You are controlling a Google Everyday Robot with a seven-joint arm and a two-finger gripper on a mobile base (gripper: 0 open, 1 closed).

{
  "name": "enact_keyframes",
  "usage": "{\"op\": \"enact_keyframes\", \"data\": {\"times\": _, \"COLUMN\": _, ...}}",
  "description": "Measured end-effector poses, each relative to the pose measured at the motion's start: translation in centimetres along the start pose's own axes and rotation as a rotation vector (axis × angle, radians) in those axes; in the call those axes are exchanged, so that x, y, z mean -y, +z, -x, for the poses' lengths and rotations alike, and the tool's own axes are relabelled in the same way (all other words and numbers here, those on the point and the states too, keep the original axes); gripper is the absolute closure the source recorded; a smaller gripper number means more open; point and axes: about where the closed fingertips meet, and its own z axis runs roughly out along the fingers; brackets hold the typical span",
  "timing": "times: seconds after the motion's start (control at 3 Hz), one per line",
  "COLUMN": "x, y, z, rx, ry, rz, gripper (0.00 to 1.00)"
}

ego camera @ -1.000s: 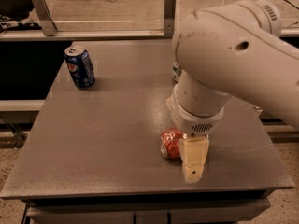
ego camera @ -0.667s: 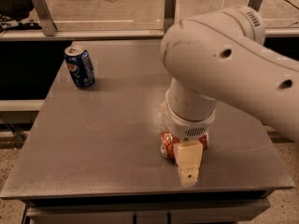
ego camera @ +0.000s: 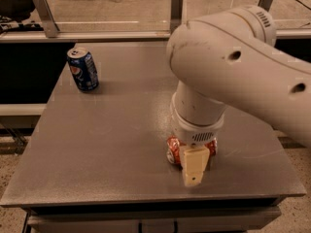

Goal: Place coke can upright

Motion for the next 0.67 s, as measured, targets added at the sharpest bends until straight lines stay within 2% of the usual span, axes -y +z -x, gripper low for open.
{"op": "enact_keyframes", "data": {"times": 0.67, "x": -0.05, "y": -0.25, "z": 0.09, "rx": -0.002, "ry": -0.002, "rz": -0.006, "gripper": 0.65}}
